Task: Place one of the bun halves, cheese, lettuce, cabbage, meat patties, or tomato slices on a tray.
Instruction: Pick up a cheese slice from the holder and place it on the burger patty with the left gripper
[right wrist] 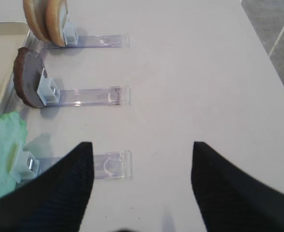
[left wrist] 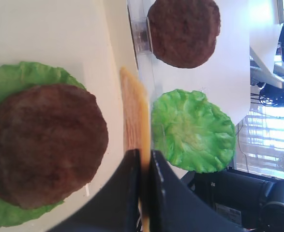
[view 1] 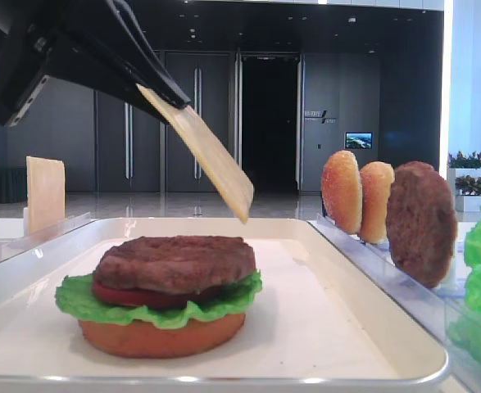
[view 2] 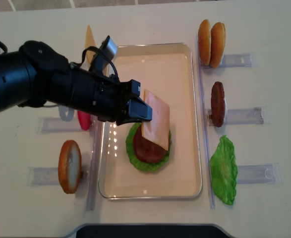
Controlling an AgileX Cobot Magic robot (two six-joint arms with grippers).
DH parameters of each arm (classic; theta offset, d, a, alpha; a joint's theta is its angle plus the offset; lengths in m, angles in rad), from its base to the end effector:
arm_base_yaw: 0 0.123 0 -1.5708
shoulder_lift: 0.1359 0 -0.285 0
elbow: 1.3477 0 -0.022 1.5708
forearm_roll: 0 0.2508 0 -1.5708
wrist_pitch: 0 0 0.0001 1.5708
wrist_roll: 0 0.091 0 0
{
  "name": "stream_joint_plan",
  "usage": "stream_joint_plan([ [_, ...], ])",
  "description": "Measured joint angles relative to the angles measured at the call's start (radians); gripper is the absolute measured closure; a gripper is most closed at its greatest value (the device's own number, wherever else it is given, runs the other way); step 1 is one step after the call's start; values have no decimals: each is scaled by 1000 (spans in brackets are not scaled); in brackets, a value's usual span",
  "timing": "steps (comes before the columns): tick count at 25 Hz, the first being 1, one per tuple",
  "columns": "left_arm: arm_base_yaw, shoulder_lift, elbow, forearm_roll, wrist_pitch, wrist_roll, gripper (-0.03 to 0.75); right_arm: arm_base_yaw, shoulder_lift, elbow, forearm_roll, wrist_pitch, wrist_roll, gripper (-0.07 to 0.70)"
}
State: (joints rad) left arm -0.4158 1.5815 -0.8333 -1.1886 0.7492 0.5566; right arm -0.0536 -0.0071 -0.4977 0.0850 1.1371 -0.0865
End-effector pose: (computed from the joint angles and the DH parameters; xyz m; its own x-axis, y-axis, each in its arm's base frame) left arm 0.2434 -0.1704 0.2092 -0.9765 0.0160 -0.2150 0.1713 0.6629 -0.7289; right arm -0.0088 0.0075 0.2708 -0.5153 -0.0230 -0.8567 -0.0386 0.9992 -0.0036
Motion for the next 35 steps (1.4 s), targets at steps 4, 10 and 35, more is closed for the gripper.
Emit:
stream_joint_plan([
  [4, -1, 16, 0, -2, 0, 2, 694, 0, 0, 0, 0, 0, 0, 182],
  [10, -1, 37, 0, -1, 15, 6, 694, 0, 0, 0, 0, 0, 0, 182],
  [35, -1, 74, 0, 69, 46, 3, 694, 0, 0, 0, 0, 0, 0, 182],
])
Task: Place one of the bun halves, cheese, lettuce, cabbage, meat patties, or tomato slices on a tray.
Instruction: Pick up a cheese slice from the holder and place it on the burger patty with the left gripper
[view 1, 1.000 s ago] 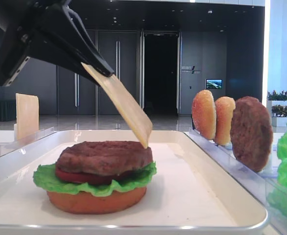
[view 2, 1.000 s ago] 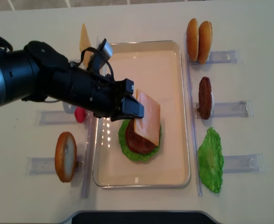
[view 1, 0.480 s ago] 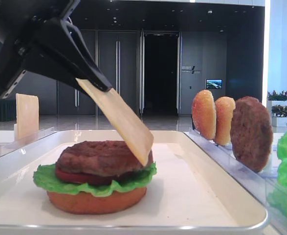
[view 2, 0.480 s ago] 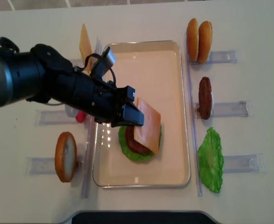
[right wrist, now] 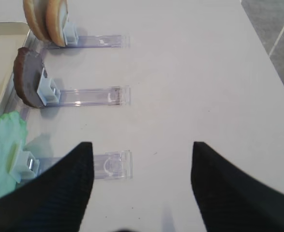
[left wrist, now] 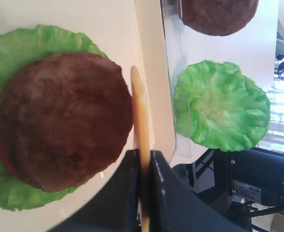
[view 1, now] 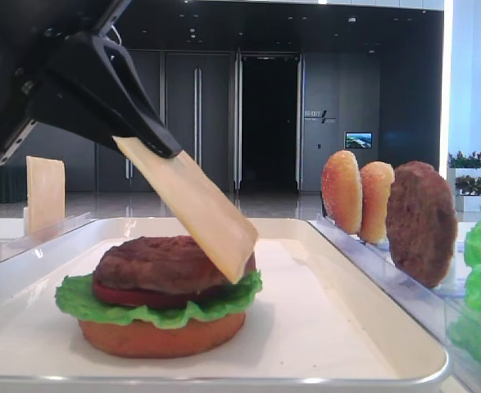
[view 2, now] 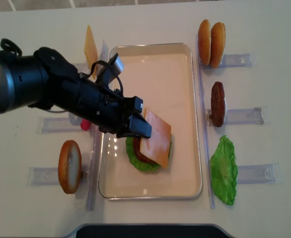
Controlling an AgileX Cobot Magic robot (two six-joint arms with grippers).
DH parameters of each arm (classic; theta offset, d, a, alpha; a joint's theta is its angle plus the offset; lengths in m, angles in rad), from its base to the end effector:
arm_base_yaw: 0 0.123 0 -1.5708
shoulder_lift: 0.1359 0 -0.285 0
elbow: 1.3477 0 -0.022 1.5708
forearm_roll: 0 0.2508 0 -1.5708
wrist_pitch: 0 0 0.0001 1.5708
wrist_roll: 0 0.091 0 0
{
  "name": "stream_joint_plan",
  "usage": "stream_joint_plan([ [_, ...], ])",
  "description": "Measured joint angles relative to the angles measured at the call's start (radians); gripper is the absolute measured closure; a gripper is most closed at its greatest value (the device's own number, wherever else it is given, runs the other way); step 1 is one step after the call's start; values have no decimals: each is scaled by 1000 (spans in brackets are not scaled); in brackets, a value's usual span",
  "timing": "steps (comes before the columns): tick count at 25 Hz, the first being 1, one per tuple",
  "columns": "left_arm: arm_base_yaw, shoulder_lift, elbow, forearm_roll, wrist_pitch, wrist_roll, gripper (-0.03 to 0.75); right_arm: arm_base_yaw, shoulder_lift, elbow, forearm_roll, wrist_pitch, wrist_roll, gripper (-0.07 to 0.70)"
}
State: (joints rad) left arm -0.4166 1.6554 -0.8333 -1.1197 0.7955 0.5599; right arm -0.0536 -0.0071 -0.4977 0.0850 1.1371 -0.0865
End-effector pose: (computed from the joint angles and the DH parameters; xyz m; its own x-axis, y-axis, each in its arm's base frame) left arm 0.2427 -0.1714 0.1856 -0.9845 0.1052 -0.1406 0.1740 0.6928 -0.6998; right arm -0.0088 0.0075 0.2708 -0.5153 -0.0230 -0.8567 -0.0386 0.9992 -0.0036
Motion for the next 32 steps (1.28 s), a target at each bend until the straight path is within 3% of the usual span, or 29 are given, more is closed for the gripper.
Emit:
stream_joint_plan([
  [10, 0, -7, 0, -64, 0, 67, 694, 0, 0, 0, 0, 0, 0, 183],
  [32, 38, -27, 0, 5, 19, 43, 694, 0, 0, 0, 0, 0, 0, 183],
])
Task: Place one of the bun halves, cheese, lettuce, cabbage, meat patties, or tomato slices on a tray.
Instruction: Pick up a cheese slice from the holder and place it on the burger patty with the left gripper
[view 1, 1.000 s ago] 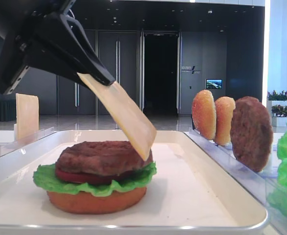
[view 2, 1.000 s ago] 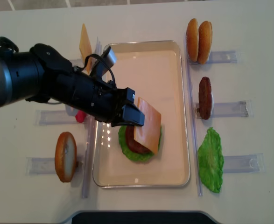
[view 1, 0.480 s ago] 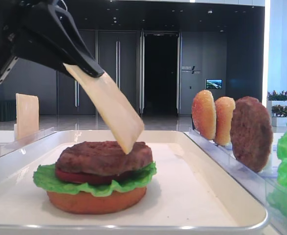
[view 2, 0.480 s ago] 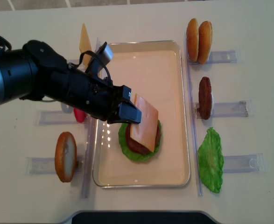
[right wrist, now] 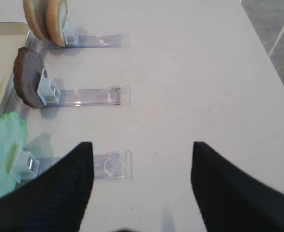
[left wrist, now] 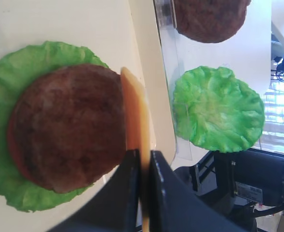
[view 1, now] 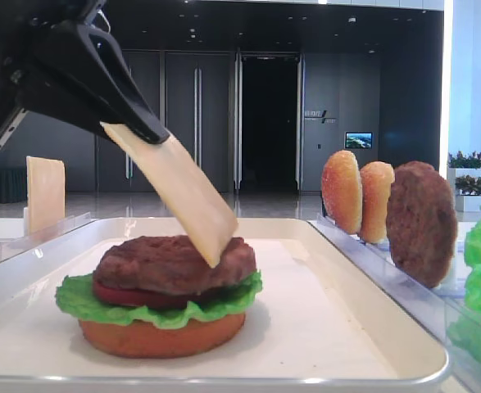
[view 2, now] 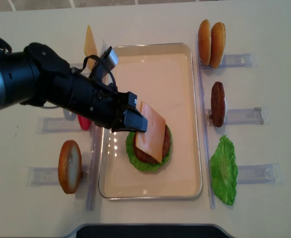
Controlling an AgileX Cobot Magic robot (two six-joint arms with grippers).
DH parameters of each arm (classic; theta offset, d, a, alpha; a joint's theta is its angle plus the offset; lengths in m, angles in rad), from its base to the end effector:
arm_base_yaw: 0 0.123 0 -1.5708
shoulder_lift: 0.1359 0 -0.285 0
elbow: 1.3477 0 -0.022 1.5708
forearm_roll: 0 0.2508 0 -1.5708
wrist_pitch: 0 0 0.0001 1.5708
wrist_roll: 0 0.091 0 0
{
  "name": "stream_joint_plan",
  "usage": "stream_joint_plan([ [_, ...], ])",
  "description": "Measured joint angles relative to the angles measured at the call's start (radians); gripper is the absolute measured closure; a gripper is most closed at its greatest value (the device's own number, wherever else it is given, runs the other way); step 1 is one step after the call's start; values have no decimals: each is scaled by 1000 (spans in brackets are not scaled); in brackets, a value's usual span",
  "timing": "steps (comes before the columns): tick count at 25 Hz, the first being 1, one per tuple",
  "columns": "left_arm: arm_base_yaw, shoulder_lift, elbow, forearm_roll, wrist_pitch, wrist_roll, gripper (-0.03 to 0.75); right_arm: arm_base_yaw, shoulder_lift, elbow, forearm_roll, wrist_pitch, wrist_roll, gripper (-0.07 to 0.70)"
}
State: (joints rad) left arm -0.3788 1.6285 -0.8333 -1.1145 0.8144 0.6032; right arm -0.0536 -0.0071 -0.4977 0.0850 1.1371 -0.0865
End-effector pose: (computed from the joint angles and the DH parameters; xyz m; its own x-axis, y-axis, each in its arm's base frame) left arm 0.2457 -0.1618 0.1935 -0.9761 0.1115 -0.1865 0.2116 0.6825 -0.6996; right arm -0.0088 0.0075 0.2708 -0.5153 -0.0230 -0.8567 -0.0386 0.9992 -0.0036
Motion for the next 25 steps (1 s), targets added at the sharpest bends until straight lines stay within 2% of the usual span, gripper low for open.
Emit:
stream_joint_plan([
  [7, 0, 26, 0, -6, -2, -1, 694, 0, 0, 0, 0, 0, 0, 183],
  [19, 2, 26, 0, 86, -23, -121, 683, 0, 0, 0, 0, 0, 0, 183],
  [22, 2, 26, 0, 112, -23, -146, 616, 0, 0, 0, 0, 0, 0, 183],
  [25, 2, 26, 0, 127, -23, -165, 468, 0, 0, 0, 0, 0, 0, 183],
])
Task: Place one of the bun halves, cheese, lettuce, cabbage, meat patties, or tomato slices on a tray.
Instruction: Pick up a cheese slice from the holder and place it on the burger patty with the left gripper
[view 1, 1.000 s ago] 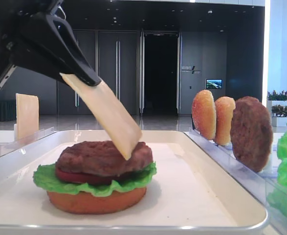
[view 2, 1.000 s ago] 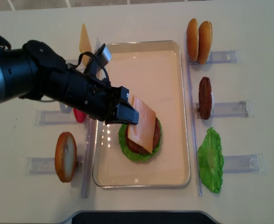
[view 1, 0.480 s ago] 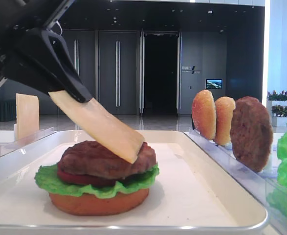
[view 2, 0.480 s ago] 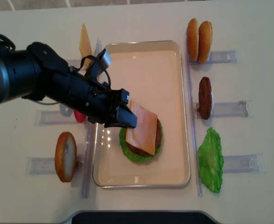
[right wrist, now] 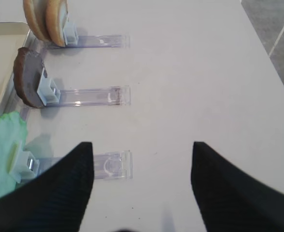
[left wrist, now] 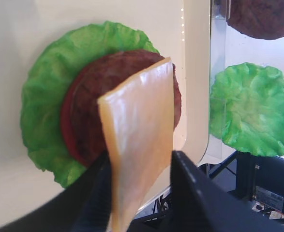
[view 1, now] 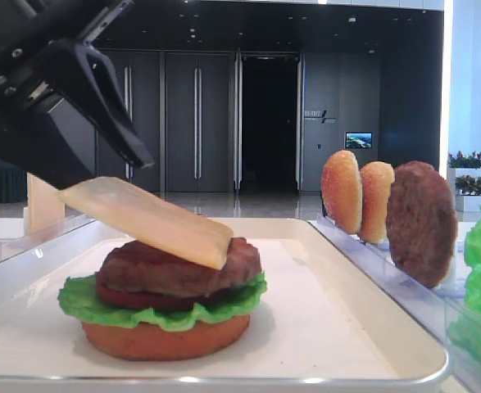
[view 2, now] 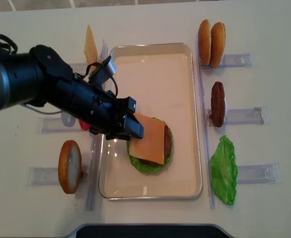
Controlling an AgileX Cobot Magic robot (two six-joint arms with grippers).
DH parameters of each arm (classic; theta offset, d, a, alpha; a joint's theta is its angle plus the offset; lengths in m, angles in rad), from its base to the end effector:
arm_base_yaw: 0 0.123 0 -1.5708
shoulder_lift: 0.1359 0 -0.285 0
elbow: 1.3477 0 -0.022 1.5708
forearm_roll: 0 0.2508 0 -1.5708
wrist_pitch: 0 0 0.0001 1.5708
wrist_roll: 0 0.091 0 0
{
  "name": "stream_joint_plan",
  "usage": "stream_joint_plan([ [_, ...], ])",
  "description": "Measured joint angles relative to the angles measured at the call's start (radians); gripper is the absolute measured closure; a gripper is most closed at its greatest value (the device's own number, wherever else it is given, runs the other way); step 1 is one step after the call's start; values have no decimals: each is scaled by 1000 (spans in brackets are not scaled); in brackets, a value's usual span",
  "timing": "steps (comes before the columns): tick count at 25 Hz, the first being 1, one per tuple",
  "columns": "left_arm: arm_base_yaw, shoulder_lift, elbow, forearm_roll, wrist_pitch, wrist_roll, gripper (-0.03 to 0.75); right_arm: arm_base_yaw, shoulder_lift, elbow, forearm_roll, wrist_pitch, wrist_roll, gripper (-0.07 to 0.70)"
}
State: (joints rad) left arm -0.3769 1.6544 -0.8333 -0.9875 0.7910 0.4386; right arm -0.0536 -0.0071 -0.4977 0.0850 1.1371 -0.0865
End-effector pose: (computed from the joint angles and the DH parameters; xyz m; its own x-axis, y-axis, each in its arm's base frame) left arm 0.2466 -0.1557 0.1802 -0.9930 0.0732 -0.0924 0.1156 0.7586 -0.6412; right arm -0.0088 0.0075 0.2708 -0.5153 -0.0230 -0.8567 -0.0386 0.9992 -0.0036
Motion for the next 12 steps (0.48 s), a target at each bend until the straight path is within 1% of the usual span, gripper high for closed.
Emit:
stream_joint_plan([
  [3, 0, -25, 0, 31, 1, -19, 298, 0, 0, 0, 0, 0, 0, 183],
  [5, 0, -56, 0, 66, 4, -34, 213, 0, 0, 0, 0, 0, 0, 183],
  [6, 0, -70, 0, 86, 7, -46, 184, 0, 0, 0, 0, 0, 0, 183],
  [8, 0, -96, -3, 126, 20, -75, 156, 0, 0, 0, 0, 0, 0, 183],
  [12, 0, -114, -41, 256, 91, -154, 142, 0, 0, 0, 0, 0, 0, 183],
])
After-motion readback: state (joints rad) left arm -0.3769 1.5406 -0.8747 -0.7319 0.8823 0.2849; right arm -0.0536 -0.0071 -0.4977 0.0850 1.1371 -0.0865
